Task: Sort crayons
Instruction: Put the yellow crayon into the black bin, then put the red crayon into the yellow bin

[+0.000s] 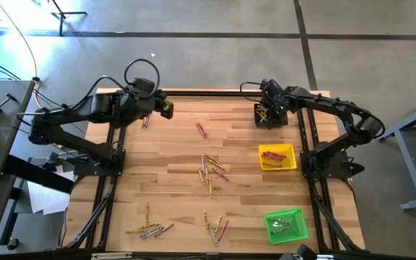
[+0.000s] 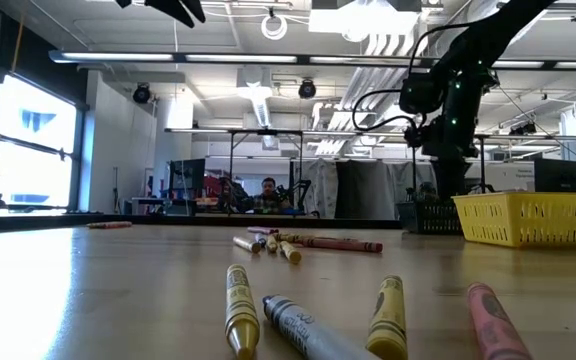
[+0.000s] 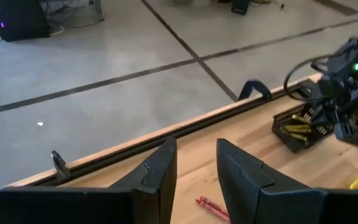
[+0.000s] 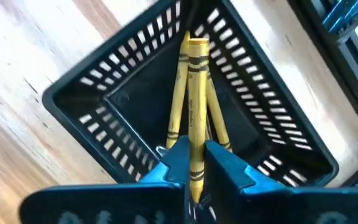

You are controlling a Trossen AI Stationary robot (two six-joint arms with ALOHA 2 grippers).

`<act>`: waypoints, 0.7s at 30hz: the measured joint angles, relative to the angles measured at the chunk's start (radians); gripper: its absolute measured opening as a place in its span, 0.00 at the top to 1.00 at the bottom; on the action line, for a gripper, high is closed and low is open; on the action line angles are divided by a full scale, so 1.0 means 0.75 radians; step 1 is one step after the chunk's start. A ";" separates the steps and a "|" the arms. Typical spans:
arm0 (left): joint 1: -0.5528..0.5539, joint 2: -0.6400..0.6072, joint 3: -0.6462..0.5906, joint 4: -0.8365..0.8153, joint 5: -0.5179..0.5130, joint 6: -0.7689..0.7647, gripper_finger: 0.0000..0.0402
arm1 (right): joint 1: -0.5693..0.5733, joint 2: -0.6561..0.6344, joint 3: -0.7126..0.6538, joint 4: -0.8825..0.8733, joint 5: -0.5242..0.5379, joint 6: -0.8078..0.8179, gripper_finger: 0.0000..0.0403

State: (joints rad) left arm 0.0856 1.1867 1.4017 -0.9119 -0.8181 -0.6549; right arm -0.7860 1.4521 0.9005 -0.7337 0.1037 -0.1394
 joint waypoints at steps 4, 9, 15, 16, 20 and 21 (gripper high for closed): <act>-0.006 0.040 0.000 -0.013 0.012 -0.063 0.75 | 0.002 -0.002 0.001 -0.036 -0.010 0.007 0.81; -0.006 0.050 -0.001 -0.109 0.076 -0.126 0.75 | 0.002 -0.004 0.001 -0.090 -0.010 0.020 0.72; 0.010 0.059 0.000 -0.471 0.254 -0.325 0.75 | 0.035 -0.004 0.073 -0.173 -0.039 0.201 0.71; 0.010 0.064 0.000 -0.532 0.288 -0.364 0.75 | 0.049 -0.004 0.107 -0.185 -0.062 0.229 0.71; -0.014 0.089 0.000 -0.721 0.328 -0.415 0.75 | 0.138 -0.004 0.236 -0.139 -0.073 0.424 0.71; -0.024 0.095 0.000 -0.762 0.339 -0.415 0.75 | 0.167 -0.002 0.261 -0.105 -0.043 0.483 0.71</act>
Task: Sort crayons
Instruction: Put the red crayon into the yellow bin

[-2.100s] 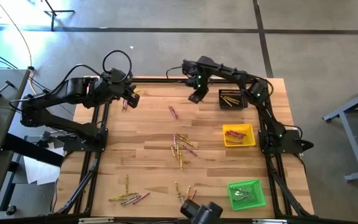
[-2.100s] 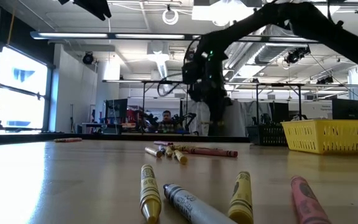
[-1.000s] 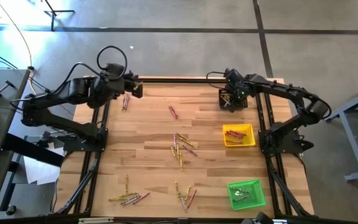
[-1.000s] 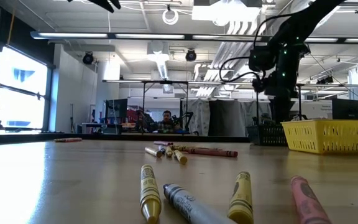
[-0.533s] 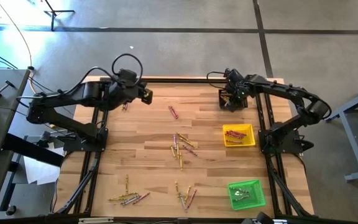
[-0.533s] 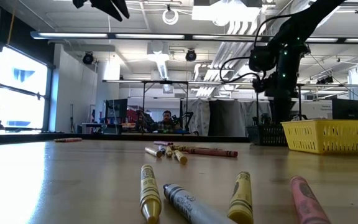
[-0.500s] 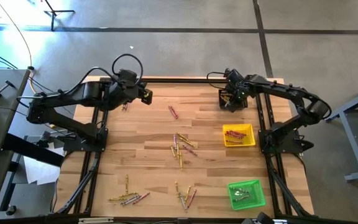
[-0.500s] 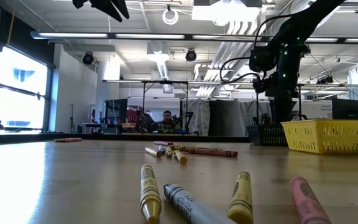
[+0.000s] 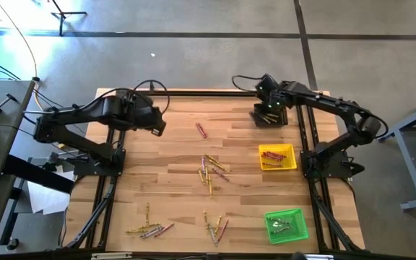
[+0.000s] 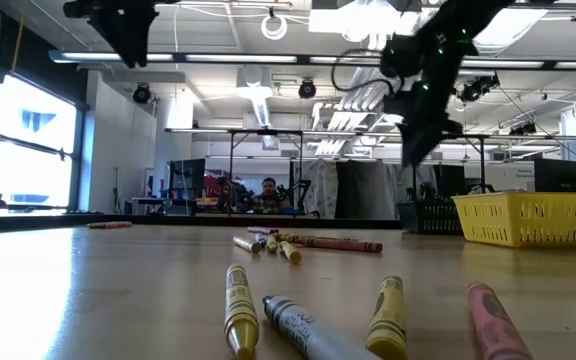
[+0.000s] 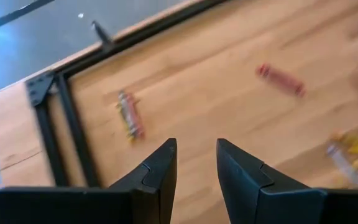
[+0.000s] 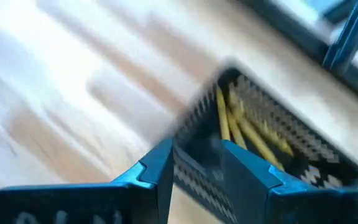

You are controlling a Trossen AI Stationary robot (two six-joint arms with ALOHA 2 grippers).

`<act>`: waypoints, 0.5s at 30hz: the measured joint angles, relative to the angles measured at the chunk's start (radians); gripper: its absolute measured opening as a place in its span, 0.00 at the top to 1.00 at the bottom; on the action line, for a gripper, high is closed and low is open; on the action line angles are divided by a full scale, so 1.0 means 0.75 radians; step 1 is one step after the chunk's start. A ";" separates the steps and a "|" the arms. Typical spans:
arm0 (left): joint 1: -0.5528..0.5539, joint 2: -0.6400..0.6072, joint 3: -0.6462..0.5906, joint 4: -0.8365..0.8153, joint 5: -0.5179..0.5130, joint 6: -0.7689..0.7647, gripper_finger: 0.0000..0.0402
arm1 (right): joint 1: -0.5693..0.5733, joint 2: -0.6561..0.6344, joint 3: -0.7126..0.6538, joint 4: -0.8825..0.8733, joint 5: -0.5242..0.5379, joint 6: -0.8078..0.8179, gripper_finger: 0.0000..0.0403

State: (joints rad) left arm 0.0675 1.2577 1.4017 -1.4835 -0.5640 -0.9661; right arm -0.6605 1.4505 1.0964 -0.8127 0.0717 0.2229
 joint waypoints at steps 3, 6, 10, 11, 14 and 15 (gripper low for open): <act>-0.043 0.005 0.000 -0.102 0.018 -0.001 0.75 | 0.091 0.025 0.057 0.061 0.044 0.136 0.71; -0.098 -0.014 -0.014 -0.106 0.036 0.041 0.75 | 0.195 0.081 0.109 0.094 0.040 0.272 0.71; -0.162 -0.096 -0.068 -0.121 0.071 0.055 0.75 | 0.342 0.195 0.203 0.128 0.039 0.405 0.71; -0.174 -0.118 -0.086 -0.109 0.078 0.048 0.75 | 0.376 0.232 0.237 0.126 0.039 0.428 0.71; -0.213 -0.198 -0.132 -0.119 0.086 0.011 0.75 | 0.459 0.348 0.350 0.128 0.039 0.456 0.71; -0.227 -0.227 -0.151 -0.116 0.088 0.000 0.75 | 0.480 0.389 0.396 0.129 0.038 0.466 0.71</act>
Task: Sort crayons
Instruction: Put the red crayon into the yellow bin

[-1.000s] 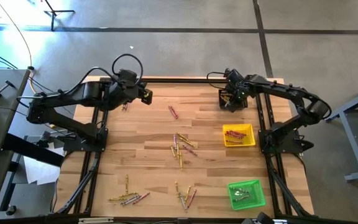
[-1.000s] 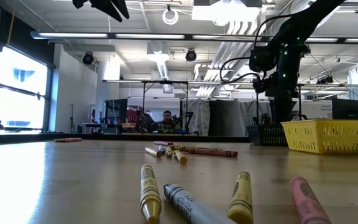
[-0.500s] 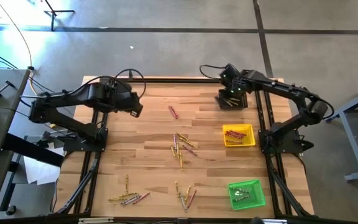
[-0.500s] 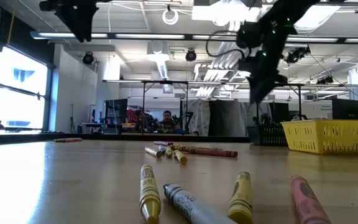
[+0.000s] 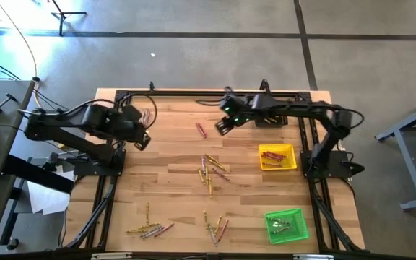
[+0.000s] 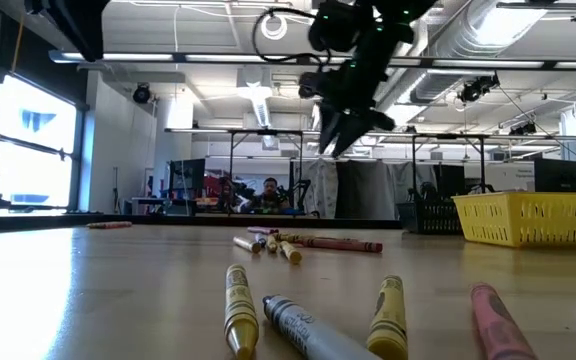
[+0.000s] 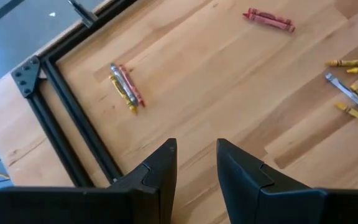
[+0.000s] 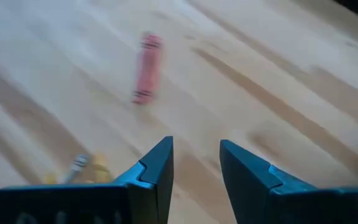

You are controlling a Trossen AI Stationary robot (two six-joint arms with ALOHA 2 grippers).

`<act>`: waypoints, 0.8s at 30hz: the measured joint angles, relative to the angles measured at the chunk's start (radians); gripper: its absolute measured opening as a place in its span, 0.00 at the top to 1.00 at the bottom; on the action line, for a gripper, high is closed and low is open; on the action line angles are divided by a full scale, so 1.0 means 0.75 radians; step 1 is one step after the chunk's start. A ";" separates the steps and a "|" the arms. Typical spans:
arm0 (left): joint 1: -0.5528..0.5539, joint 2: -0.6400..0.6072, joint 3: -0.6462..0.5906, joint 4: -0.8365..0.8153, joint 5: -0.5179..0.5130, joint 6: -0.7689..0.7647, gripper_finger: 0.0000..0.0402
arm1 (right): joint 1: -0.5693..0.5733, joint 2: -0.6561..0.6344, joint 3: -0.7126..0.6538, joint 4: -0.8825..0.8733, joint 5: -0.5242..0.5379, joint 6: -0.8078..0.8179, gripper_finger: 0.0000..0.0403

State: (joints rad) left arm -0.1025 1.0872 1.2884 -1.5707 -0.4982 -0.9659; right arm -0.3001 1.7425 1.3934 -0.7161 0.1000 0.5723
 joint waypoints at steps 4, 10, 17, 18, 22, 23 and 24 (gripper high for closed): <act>-0.040 -0.088 -0.061 0.006 -0.009 -0.023 0.75 | 0.060 0.157 0.180 -0.012 -0.003 0.008 0.71; -0.057 -0.150 -0.126 0.045 -0.087 -0.026 0.75 | 0.072 0.377 0.396 -0.098 -0.010 -0.001 0.71; -0.056 -0.148 -0.132 0.135 -0.157 0.042 0.75 | 0.060 0.602 0.575 -0.220 -0.129 -0.002 0.71; -0.056 -0.148 -0.132 0.147 -0.174 0.045 0.75 | 0.061 0.625 0.599 -0.232 -0.129 -0.012 0.71; -0.056 -0.149 -0.132 0.147 -0.214 0.045 0.75 | 0.054 0.697 0.680 -0.289 -0.130 -0.040 0.71; -0.056 -0.149 -0.132 0.147 -0.217 0.046 0.75 | 0.048 0.707 0.694 -0.290 -0.130 -0.041 0.71; -0.056 -0.148 -0.132 0.147 -0.217 0.046 0.75 | 0.043 0.716 0.705 -0.291 -0.128 -0.043 0.71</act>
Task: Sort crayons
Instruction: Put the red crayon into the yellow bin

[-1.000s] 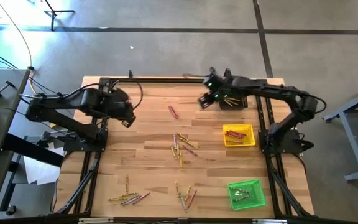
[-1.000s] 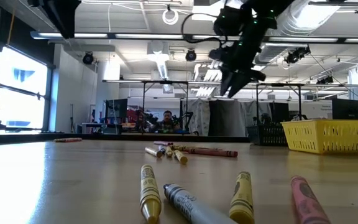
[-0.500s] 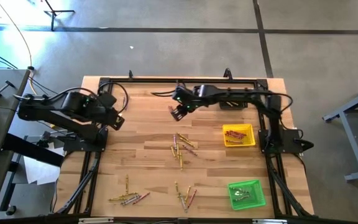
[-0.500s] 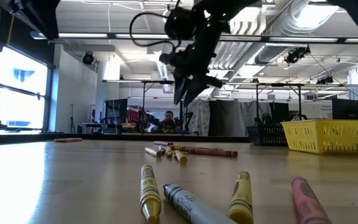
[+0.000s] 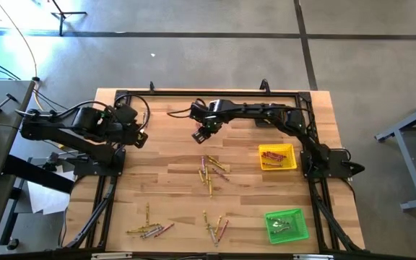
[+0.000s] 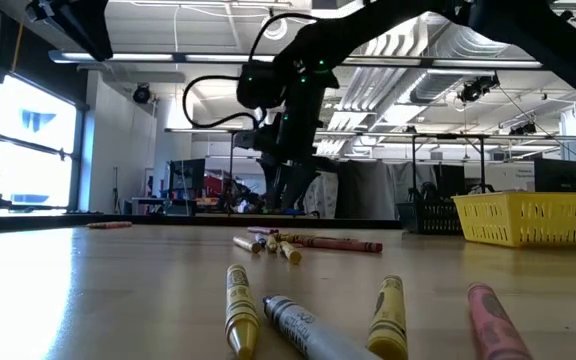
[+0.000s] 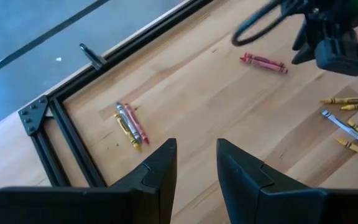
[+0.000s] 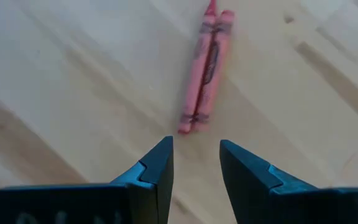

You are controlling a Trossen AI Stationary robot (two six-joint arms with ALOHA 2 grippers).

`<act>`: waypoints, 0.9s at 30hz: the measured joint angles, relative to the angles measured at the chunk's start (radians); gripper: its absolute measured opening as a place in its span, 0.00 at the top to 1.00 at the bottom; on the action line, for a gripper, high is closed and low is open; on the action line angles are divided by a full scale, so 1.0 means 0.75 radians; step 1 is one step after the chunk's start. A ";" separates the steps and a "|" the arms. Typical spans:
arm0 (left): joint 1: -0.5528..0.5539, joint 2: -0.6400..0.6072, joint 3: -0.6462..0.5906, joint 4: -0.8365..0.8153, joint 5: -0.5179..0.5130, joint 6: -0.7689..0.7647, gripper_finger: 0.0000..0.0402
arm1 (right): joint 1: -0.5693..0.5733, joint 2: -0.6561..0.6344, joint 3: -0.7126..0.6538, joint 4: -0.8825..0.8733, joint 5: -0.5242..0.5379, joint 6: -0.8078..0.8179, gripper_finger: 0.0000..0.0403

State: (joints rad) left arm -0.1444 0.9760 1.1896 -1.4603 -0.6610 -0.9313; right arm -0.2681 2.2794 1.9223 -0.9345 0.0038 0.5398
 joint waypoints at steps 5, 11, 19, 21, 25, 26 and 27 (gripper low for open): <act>0.000 -0.001 0.000 0.000 -0.003 0.000 0.75 | -0.033 0.038 0.021 0.003 0.004 -0.006 0.71; 0.000 -0.001 0.000 -0.001 -0.039 0.000 0.75 | -0.045 0.075 0.021 -0.025 0.006 -0.032 0.71; 0.001 -0.002 0.001 0.000 -0.053 -0.007 0.75 | -0.062 0.077 0.021 0.022 0.005 -0.032 0.71; 0.001 -0.002 0.001 0.000 -0.053 -0.009 0.75 | -0.066 0.077 0.021 0.041 0.006 -0.032 0.71; 0.001 -0.002 0.001 0.000 -0.053 -0.013 0.75 | -0.079 0.077 0.019 0.080 0.005 -0.032 0.71; 0.001 -0.002 0.001 0.000 -0.053 -0.013 0.75 | -0.082 0.077 0.019 0.089 0.005 -0.032 0.71; 0.001 -0.002 0.001 0.000 -0.053 -0.012 0.75 | -0.085 0.077 0.019 0.096 0.004 -0.032 0.71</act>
State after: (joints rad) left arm -0.1436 0.9745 1.1900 -1.4601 -0.7006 -0.9405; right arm -0.3319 2.3375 1.9369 -0.8623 0.0069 0.5159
